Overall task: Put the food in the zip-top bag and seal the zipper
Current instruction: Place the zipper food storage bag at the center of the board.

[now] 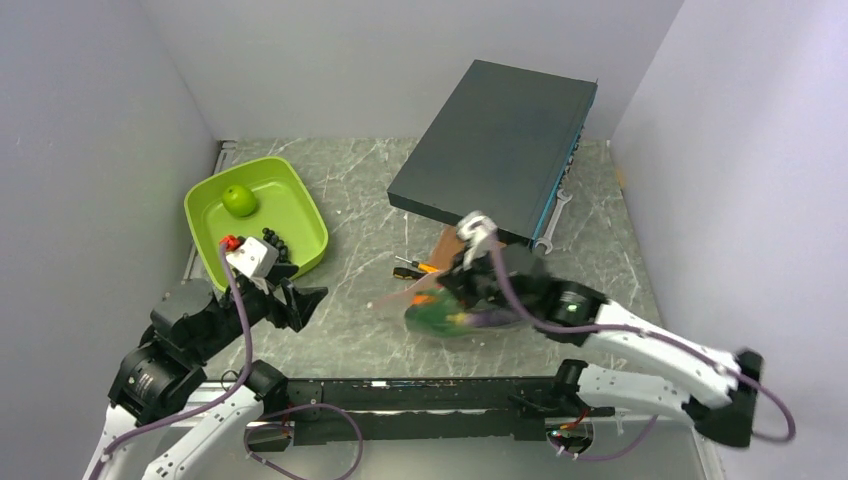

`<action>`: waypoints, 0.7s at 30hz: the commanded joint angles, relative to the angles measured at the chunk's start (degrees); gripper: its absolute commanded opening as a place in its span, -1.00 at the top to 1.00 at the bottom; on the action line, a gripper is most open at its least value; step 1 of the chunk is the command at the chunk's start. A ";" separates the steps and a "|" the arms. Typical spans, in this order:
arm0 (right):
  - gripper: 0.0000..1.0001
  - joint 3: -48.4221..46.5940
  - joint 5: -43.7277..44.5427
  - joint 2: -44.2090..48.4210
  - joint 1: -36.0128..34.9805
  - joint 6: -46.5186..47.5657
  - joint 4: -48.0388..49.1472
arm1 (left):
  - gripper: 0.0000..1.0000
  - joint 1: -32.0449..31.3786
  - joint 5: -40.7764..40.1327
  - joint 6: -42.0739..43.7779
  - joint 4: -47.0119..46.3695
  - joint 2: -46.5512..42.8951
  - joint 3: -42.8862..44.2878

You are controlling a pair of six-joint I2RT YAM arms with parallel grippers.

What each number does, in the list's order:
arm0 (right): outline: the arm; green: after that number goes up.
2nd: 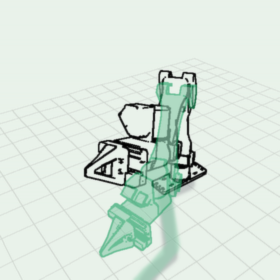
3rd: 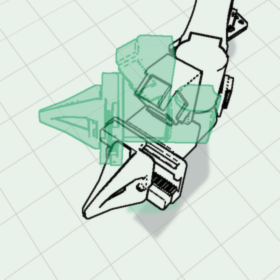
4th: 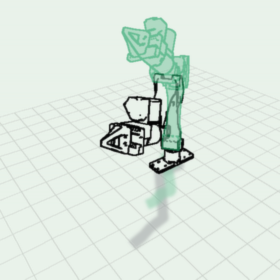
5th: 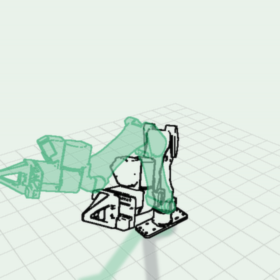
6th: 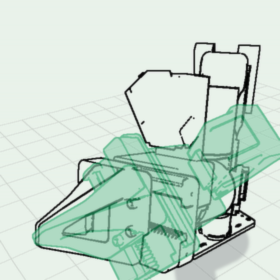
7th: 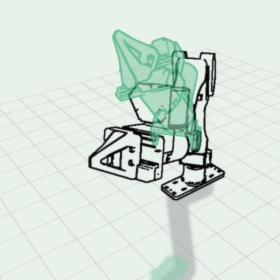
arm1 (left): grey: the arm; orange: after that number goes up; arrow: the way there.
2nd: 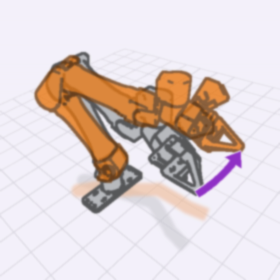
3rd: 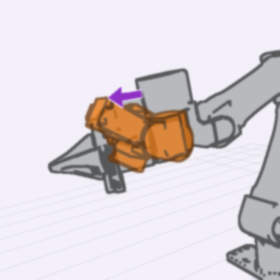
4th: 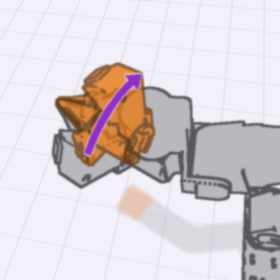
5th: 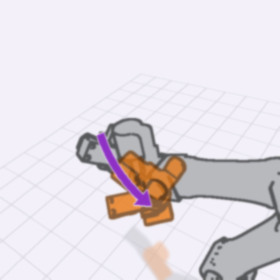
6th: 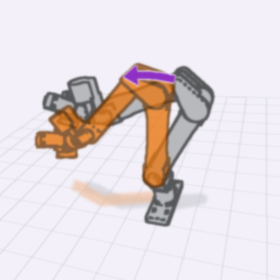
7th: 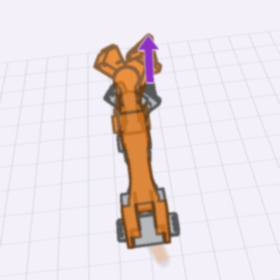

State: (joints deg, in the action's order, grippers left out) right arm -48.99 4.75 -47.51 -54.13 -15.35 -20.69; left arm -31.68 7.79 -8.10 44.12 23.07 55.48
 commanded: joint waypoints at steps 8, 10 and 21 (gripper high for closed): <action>1.00 -11.38 17.80 -29.67 -19.04 -5.53 19.35 | -0.52 0.05 -5.60 -4.27 4.99 -3.91 4.07; 1.00 -13.25 19.02 -32.72 -19.33 -5.65 20.36 | -0.53 0.06 -6.12 -4.74 5.74 -4.52 4.37; 1.00 -23.87 15.22 -49.85 -22.19 -2.16 25.36 | -0.53 0.06 -10.99 -7.94 9.41 -8.19 5.13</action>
State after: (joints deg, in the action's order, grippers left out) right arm -71.37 23.97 -93.14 -73.95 -17.89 -1.45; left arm -31.68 0.84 -13.37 52.27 16.29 58.37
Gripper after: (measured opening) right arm 0.007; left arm 0.762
